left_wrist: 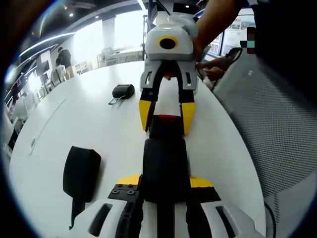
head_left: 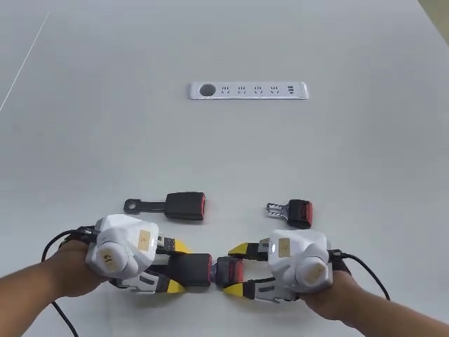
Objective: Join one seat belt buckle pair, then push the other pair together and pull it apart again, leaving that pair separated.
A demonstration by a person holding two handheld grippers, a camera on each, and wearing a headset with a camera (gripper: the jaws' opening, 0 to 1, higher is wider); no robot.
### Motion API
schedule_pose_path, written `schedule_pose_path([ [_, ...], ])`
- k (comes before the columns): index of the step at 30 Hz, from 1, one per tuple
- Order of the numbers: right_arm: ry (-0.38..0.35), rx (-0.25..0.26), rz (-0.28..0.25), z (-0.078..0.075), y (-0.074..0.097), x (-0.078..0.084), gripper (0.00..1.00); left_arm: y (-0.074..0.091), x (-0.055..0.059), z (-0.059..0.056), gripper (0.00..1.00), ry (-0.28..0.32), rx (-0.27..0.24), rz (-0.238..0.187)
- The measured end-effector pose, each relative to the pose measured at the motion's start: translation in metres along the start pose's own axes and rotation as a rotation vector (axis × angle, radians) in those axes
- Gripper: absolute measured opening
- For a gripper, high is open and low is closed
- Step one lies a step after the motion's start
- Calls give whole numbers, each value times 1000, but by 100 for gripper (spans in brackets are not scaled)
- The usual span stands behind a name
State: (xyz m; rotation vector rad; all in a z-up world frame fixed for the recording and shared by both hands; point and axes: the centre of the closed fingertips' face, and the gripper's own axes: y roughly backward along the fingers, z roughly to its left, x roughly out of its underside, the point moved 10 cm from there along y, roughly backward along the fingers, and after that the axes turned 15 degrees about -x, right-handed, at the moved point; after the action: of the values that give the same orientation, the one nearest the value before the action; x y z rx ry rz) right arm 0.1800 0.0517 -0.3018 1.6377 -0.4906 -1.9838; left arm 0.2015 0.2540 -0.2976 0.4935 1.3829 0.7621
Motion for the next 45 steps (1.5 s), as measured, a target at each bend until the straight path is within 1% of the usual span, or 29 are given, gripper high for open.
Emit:
schedule_pose_path([
  [6, -2, -2, -3, 0, 0, 0, 34, 0, 2, 0, 33, 4, 1, -9],
  [14, -9, -2, -13, 0, 1, 2, 33, 1, 0, 0, 33, 5, 6, -15],
  [17, -10, -4, -14, -1, 1, 3, 33, 1, 2, 1, 33, 8, 5, -21],
  [22, -19, -1, -26, 0, 2, 3, 34, 2, 1, 0, 33, 13, 6, -21],
  [26, -25, -2, -23, 0, 1, 2, 34, 3, -1, -1, 33, 12, 4, -22],
  [28, -32, -3, -22, 0, 1, 2, 35, 3, -1, -1, 33, 23, 1, -16],
  [33, -37, 10, -13, 2, 0, 0, 36, 0, -1, -1, 34, 16, -3, 7],
  [34, -40, 12, -7, 2, -1, 0, 37, 0, -2, -1, 34, 11, -5, 12],
  [35, -50, 13, 11, 2, -2, 0, 37, 0, -4, -2, 34, 7, -10, 18],
  [36, -48, 14, 42, 3, -2, 1, 38, 0, -4, -2, 34, 10, -13, 22],
  [38, -35, 18, 63, 6, -3, -1, 43, 0, -6, -3, 35, 26, -25, 35],
  [39, -37, 19, 49, 9, -2, -3, 51, 0, -6, -3, 35, 46, -35, 43],
  [40, -57, 28, 33, 10, -2, -4, 57, 0, -7, -3, 37, 57, -34, 55],
  [41, -82, 50, 17, 11, 1, -5, 63, 1, -8, -4, 39, 75, -33, 56],
  [42, -76, 56, 3, 11, 3, -6, 66, 3, -9, -5, 42, 89, -32, 48],
  [43, -70, 64, -12, 12, 5, -7, 66, 5, -11, -6, 45, 100, -35, 36],
  [45, -96, 74, -30, 14, 11, -8, 67, 9, -15, -6, 55, 133, -41, 20],
])
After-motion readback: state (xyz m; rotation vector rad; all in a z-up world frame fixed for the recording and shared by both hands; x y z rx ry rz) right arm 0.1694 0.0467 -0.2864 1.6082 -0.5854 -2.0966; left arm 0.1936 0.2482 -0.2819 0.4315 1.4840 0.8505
